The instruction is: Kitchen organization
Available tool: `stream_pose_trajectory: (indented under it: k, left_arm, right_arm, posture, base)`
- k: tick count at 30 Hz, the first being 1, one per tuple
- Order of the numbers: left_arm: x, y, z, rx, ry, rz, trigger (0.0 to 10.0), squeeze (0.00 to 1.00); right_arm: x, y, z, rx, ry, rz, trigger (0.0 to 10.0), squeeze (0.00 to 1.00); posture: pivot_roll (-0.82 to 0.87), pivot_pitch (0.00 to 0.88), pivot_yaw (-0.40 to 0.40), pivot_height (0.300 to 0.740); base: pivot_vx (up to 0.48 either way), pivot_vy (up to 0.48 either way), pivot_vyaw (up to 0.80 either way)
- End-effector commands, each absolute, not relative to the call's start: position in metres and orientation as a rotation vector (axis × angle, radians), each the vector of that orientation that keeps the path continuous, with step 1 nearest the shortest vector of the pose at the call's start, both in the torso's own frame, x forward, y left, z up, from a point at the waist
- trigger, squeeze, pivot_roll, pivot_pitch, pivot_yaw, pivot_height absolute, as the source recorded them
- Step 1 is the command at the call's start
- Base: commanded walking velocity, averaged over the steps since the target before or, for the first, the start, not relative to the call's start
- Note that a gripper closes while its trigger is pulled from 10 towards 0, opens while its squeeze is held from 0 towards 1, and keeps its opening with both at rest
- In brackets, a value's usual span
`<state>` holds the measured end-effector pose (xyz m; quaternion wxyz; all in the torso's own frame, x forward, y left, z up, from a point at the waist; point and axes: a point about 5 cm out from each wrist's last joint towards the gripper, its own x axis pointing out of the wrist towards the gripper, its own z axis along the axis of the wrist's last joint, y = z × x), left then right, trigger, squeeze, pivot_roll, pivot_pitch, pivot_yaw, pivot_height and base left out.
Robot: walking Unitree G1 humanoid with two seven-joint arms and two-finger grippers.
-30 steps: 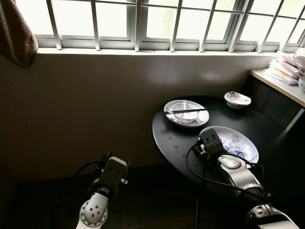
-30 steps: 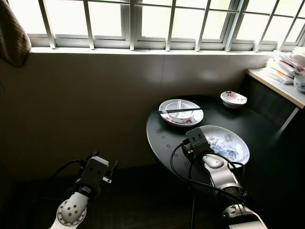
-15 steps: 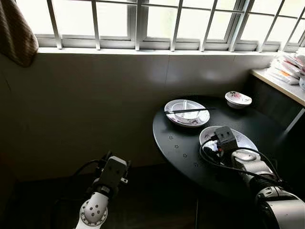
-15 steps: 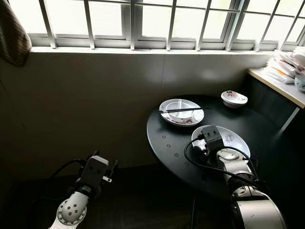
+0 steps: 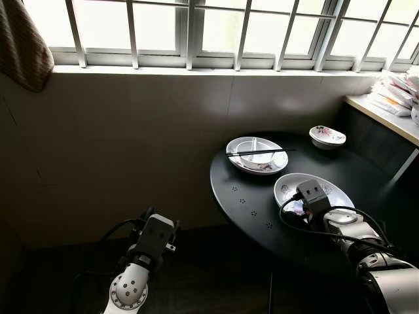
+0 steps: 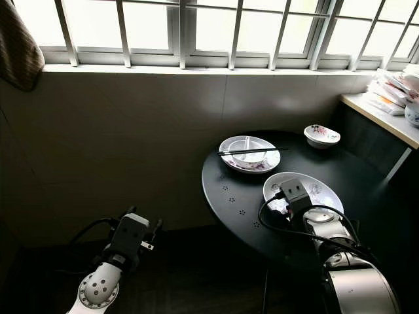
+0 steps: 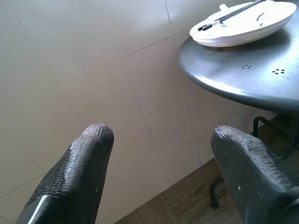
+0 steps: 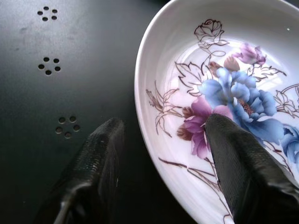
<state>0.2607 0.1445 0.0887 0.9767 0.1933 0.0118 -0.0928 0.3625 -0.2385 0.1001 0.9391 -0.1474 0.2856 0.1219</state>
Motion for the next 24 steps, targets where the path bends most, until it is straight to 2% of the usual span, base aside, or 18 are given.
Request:
stream_pose_trajectory:
  k: [1, 16, 17, 18, 24]
  left_arm:
    - [0.262, 0.144, 0.088, 0.378, 0.031, -0.191, 10.0, 0.00]
    - [0.262, 0.145, 0.086, 0.369, 0.048, -0.183, 10.0, 0.00]
    - [0.262, 0.145, 0.086, 0.369, 0.048, -0.182, 10.0, 0.00]
    - [0.262, 0.145, 0.085, 0.369, 0.049, -0.182, 10.0, 0.00]
    - [0.262, 0.146, 0.084, 0.367, 0.054, -0.179, 10.0, 0.00]
  right_arm:
    - [0.361, -0.247, 0.102, -0.326, 0.606, 0.232, 10.0, 0.00]
    - [0.350, -0.243, 0.084, -0.345, 0.713, 0.348, 10.0, 0.00]
    - [0.350, -0.243, 0.085, -0.341, 0.710, 0.355, 2.0, 0.00]
    - [0.350, -0.242, 0.085, -0.337, 0.707, 0.358, 0.0, 0.00]
    - [0.352, -0.239, 0.087, -0.350, 0.686, 0.373, 0.0, 0.00]
  posture:
    - [0.12, 0.000, -0.100, 0.740]
    - [0.13, 0.000, -0.102, 0.740]
    - [0.13, 0.000, -0.102, 0.740]
    - [0.13, 0.000, -0.102, 0.740]
    - [0.13, 0.000, -0.100, 0.740]
  base:
    - [0.000, 0.000, 0.00]
    - [0.000, 0.000, 0.00]
    - [0.000, 0.000, 0.00]
    - [0.000, 0.000, 0.00]
    - [0.000, 0.000, 0.00]
